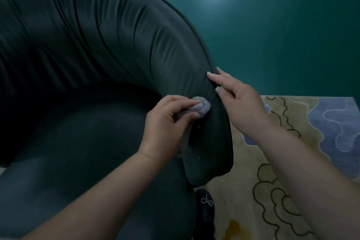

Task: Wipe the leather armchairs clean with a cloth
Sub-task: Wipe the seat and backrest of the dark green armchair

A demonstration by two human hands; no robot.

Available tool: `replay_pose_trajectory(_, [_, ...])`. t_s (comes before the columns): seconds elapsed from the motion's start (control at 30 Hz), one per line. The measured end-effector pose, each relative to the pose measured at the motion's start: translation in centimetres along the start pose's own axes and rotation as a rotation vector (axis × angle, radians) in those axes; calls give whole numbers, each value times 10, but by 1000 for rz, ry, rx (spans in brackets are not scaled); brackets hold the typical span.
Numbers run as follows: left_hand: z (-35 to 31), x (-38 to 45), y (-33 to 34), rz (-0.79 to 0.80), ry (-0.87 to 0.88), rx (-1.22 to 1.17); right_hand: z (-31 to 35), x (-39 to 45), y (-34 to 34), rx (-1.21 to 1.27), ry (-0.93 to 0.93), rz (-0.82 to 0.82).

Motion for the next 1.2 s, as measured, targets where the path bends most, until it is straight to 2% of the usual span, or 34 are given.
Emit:
replay_pose_trajectory(0.17, [-4, 51, -8, -147, -29, 21, -4, -2, -2, 43, 18, 26])
replay_pose_trajectory(0.27, [-10, 52, 7, -88, 33, 88, -6, -4, -2, 73, 14, 17])
replay_pose_trajectory(0.37, [-8, 9, 10, -13, 101, 79, -7, -8, -3, 40, -1, 8])
replay_pose_trajectory(0.5, [4, -20, 0, 55, 9, -61, -5, -7, -3, 28, 21, 12])
replay_pose_trajectory(0.67, [7, 17, -3, -127, -91, -130, -7, -6, -2, 44, 47, 19])
replay_pose_trajectory(0.97, [13, -75, 4, 47, -56, -167, -5, -11, 3, 4, 4, -24])
replay_pose_trajectory(1.1, [17, -28, -9, -118, -133, -183, -5, -20, 3, -20, 20, -22])
replay_pose_trajectory(1.2, [13, -18, 0, -106, -126, -146, -7, -33, 5, -26, 19, -38])
Point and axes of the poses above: each hand's wrist, its own x-axis towards the middle knuckle, its own y-axis out of the palm, z = x × y, the point moved 3 cm from there along x, towards the middle knuckle, and after that the axes turned 2 degrees about z, right-handed, at the moved point
